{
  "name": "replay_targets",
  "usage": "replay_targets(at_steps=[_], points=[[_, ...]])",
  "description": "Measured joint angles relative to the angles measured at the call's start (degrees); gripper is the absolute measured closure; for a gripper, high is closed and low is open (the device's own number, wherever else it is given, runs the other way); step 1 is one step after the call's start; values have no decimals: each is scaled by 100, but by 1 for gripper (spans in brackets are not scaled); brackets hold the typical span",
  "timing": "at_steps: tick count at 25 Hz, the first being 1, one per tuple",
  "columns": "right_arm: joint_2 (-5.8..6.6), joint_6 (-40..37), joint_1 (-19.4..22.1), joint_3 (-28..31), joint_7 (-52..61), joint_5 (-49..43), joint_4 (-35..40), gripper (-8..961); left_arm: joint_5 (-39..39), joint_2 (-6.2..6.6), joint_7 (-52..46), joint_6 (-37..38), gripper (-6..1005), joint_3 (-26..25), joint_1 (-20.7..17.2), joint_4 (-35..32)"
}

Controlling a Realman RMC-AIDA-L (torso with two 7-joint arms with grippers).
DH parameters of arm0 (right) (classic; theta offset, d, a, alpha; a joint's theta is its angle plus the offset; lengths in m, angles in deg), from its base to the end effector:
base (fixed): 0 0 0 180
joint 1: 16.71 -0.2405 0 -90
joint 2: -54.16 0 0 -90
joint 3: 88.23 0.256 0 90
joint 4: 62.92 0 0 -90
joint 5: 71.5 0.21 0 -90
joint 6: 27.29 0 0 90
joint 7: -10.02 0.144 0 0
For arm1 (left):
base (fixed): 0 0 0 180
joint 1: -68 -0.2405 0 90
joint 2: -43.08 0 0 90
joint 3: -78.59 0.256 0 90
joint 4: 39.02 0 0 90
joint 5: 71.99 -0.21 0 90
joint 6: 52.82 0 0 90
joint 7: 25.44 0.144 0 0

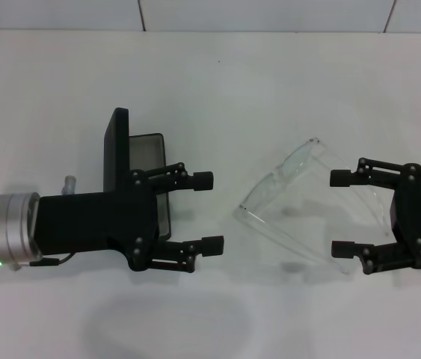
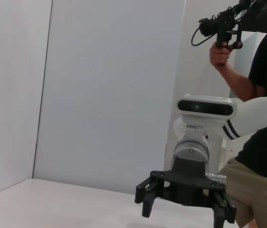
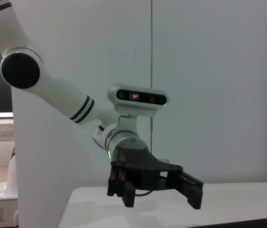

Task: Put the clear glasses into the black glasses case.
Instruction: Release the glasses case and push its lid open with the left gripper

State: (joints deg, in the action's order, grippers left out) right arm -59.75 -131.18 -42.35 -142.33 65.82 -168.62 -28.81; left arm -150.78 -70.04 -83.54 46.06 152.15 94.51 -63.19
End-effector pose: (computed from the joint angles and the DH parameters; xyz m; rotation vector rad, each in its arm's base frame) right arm 0.2510 0.2862 0.0163 -2.8462 -0.0164 0.9644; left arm -0.2441 0.2754 -0.0194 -2.8820 -0.2398 -1.1172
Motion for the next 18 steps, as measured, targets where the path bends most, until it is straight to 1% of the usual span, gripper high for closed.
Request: replay_targets(at_steps=[9,12,13,15,18], points=[[2,20,-28,-4,-43,0,-1,67,7,-7,-9,-8,116,0,-16,0],[2,46,-32,-4,-47,0,-1,67,15,-19,-111,-4,118,-119,-18,-35],[2,59,-33,-4,-48,0,-1,67,21,-16,-265,1,119,-220,-19,-139],[2,62,-34,-5,-48,0,-1,67,-12,10,-878,-15,120,-438,-63,-533],[4,65,-34,-3,-48,1,-1,68,-369,107,-2390,-285,122,-858,-135,-1398]])
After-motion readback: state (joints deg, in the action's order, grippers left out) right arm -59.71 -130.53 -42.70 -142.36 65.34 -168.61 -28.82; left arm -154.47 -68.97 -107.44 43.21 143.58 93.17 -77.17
